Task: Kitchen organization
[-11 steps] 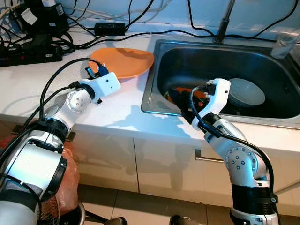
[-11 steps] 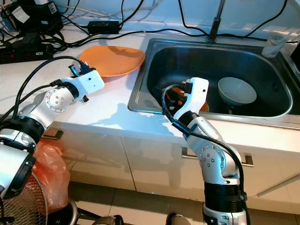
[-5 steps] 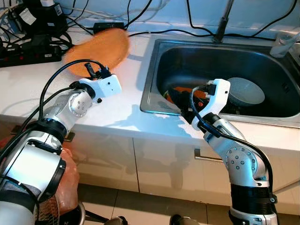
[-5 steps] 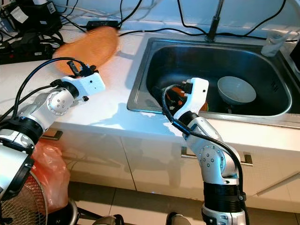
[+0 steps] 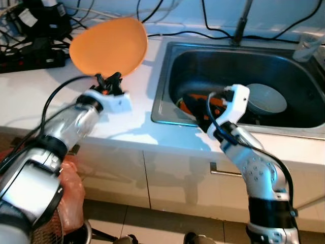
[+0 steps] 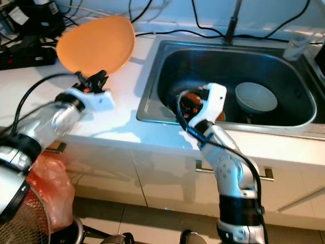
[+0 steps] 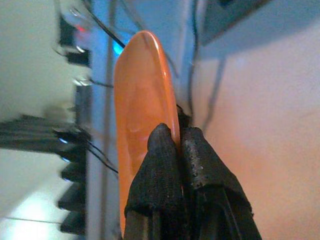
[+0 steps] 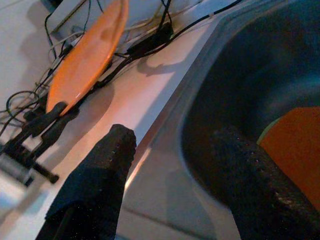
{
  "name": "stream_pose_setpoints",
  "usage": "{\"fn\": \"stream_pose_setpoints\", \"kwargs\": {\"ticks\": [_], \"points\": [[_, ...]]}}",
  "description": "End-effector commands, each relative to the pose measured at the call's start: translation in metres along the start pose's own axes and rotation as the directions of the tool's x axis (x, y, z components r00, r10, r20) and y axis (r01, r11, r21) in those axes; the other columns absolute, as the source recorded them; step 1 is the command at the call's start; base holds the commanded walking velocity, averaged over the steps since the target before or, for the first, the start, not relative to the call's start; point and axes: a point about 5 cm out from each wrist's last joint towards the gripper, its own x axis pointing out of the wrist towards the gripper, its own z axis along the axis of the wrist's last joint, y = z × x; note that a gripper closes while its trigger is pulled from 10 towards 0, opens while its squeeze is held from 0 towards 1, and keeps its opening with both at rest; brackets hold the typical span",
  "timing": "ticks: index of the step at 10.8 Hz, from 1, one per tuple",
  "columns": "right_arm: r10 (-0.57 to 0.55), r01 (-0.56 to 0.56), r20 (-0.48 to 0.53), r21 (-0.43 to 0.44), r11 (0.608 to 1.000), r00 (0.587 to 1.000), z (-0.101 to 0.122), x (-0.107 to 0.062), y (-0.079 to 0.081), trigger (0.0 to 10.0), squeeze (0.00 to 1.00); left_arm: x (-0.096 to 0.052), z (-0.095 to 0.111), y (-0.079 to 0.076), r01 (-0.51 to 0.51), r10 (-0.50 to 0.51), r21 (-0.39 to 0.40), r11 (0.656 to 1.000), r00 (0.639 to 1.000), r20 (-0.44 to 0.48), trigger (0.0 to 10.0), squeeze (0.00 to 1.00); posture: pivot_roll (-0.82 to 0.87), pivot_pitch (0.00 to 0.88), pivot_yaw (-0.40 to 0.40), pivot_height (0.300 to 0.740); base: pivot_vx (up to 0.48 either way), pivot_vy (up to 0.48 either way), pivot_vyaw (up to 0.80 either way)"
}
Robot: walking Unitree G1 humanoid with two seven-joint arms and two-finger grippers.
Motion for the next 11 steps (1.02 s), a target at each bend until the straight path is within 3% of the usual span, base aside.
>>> {"fn": "stream_pose_setpoints", "kwargs": {"ticks": [1, 4, 5, 9, 10, 11], "points": [[0.008, -0.008, 0.012, 0.018, 1.0, 1.0, 0.002, 0.003, 0.001, 10.0, 0.0, -0.007, 0.011, -0.017, 0.02, -0.022, 0.023, 1.0, 0.997, 0.077, 0.0, 0.0, -0.04, 0.131, 0.022, 0.74, 0.0, 0.0, 0.0], [0.014, -0.02, 0.062, 0.097, 0.995, 0.998, 0.017, 0.013, -0.004, 10.0, 0.0, -0.019, 0.042, -0.024, -0.065, 0.076, -0.05, 0.997, 0.963, 0.257, 0.0, 0.0, -0.02, 0.133, 0.02, 0.74, 0.0, 0.0, 0.0], [0.025, -0.035, 0.076, 0.133, 0.991, 0.997, 0.022, 0.017, -0.004, 10.0, 0.0, -0.02, 0.051, -0.028, -0.071, 0.091, -0.08, 0.994, 0.955, 0.282, 0.0, 0.0, -0.02, 0.133, 0.019, 0.74, 0.0, 0.0, 0.0], [0.068, -0.081, 0.1, 0.13, 0.988, 0.993, 0.031, 0.027, 0.0, 10.0, 0.0, -0.02, 0.079, -0.03, -0.095, 0.138, -0.138, 0.986, 0.928, 0.346, 0.0, 0.0, -0.01, 0.14, 0.025, 0.74, 0.0, 0.0, 0.0], [0.084, -0.098, 0.114, 0.131, 0.986, 0.99, 0.034, 0.029, 0.002, 10.0, 0.92, -0.019, 0.087, -0.031, -0.094, 0.145, -0.156, 0.983, 0.921, 0.361, 0.0, 0.0, -0.01, 0.142, 0.034, 0.74, 0.0, 0.0, 0.0], [0.093, -0.109, 0.123, 0.127, 0.986, 0.988, 0.037, 0.03, 0.003, 10.0, 1.0, -0.018, 0.091, -0.032, -0.091, 0.146, -0.163, 0.982, 0.919, 0.367, 0.0, 0.0, -0.01, 0.143, 0.037, 0.74, 0.0, 0.0, 0.0]]}}
